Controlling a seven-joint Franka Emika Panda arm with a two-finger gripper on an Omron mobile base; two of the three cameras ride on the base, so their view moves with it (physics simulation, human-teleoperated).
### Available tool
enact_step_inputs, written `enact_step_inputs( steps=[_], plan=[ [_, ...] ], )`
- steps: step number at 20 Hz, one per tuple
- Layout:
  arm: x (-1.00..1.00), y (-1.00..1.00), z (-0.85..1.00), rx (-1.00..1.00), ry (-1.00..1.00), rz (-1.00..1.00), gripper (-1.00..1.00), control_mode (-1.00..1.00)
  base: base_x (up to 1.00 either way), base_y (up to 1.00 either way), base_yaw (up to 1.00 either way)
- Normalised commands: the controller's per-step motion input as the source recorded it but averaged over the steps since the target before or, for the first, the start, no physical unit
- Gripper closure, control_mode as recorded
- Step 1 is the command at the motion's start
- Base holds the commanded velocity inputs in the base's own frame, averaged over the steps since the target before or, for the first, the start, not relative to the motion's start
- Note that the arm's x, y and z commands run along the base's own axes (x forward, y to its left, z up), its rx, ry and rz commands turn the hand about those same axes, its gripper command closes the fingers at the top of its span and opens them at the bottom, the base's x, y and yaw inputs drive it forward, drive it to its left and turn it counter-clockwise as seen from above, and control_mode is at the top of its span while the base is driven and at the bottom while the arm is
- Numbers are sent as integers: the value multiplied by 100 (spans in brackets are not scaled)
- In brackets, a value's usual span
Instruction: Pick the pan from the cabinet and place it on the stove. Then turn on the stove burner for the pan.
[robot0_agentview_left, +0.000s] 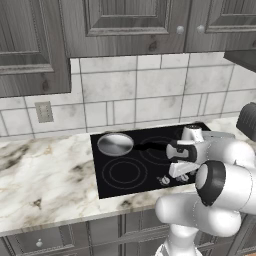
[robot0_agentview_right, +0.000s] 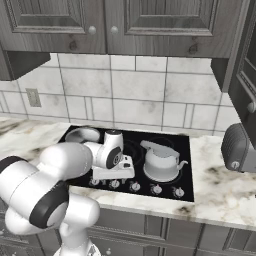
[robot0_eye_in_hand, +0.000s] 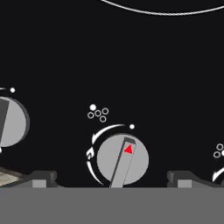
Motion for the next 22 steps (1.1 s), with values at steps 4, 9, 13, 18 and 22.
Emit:
enact_step_inputs(
  steps=[4, 9, 13, 18, 22],
  plan=[
    [9, 0, -10, 0, 0, 0, -100, -100, 0, 0, 0],
    [2, 0, -10, 0, 0, 0, -100, -100, 0, 0, 0],
    [0, 0, -11, 0, 0, 0, -100, -100, 0, 0, 0],
    [0, 0, -13, 0, 0, 0, -100, -100, 0, 0, 0],
    [0, 0, -15, 0, 0, 0, -100, -100, 0, 0, 0]
  ],
)
